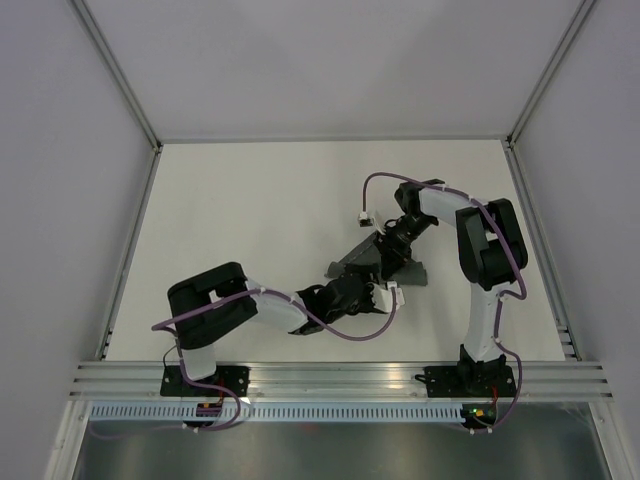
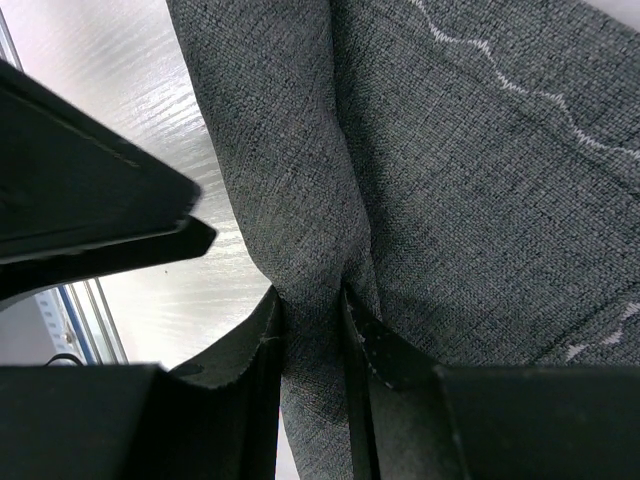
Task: Fold the napkin, place the utensils inside, and roll it up
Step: Roll the napkin at the center of the board.
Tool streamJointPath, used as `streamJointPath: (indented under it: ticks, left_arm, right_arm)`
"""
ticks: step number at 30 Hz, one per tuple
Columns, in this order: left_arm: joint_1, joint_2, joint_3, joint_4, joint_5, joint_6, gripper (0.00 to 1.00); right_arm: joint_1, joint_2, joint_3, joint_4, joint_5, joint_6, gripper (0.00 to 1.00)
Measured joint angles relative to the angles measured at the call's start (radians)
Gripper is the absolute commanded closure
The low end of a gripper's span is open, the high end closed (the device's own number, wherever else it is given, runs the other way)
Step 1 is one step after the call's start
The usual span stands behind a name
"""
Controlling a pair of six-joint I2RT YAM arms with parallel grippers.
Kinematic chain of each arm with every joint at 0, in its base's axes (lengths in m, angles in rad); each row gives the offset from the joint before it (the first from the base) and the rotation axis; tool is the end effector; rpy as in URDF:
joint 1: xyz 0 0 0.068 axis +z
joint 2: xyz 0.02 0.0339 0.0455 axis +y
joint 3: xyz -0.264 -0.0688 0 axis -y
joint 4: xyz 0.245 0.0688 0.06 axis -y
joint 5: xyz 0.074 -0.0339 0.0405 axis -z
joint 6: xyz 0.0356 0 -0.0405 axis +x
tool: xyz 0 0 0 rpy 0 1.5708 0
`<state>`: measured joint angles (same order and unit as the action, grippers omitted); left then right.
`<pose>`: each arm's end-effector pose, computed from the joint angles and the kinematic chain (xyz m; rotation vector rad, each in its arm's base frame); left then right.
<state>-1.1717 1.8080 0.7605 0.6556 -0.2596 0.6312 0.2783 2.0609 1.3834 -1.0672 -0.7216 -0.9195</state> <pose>0.1470 -0.3251 0.1465 1.4184 1.3385 -0.1025 0.3352 0.1202 0.1404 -1.5383 2.4212 1.1054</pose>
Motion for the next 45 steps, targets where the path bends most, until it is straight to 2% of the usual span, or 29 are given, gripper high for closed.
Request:
streamJointPath:
  ticks: [8,15,18,19,23,24,27,28,31,35,38,45]
  left_arm:
    - [0.003,0.1,0.048,0.003,0.002,0.051,0.24]
    - [0.028,0.128,0.109,-0.057,0.027,0.05,0.33]
    - [0.038,0.135,0.136,-0.109,0.045,0.05,0.49]
    - [0.04,0.138,0.145,-0.127,0.052,0.049,0.57]
    - [0.043,0.148,0.194,-0.222,0.06,0.047,0.66]
    - [0.044,0.148,0.203,-0.24,0.061,0.047,0.67]
    - [0.049,0.148,0.223,-0.282,0.072,0.042,0.82]
    - [0.051,0.148,0.229,-0.294,0.079,0.039,0.86]
    - [0.057,0.148,0.243,-0.321,0.097,0.031,0.94]
    - [0.069,0.147,0.258,-0.349,0.137,0.006,0.98]
    - [0.08,0.146,0.268,-0.367,0.169,-0.024,0.98]
    - [0.102,0.137,0.276,-0.389,0.249,-0.106,0.98]
  right_arm:
    - [-0.008,0.024,0.023,-0.027,-0.013,-0.001,0.86]
    - [-0.014,0.047,0.049,-0.056,-0.021,-0.004,0.86]
    - [-0.014,0.057,0.06,-0.07,-0.023,-0.009,0.86]
    - [-0.014,0.06,0.063,-0.074,-0.024,-0.011,0.86]
    - [-0.015,0.069,0.074,-0.087,-0.025,-0.012,0.85]
    - [-0.015,0.07,0.076,-0.089,-0.024,-0.013,0.83]
    - [-0.017,0.074,0.081,-0.095,-0.024,-0.013,0.75]
    - [-0.018,0.074,0.082,-0.096,-0.026,-0.013,0.68]
    - [-0.021,0.074,0.084,-0.1,-0.027,-0.012,0.56]
    - [-0.027,0.074,0.091,-0.117,-0.036,-0.018,0.43]
    - [-0.04,0.066,0.093,-0.119,-0.043,-0.019,0.36]
    - [-0.154,-0.011,0.118,-0.119,-0.099,-0.017,0.32]
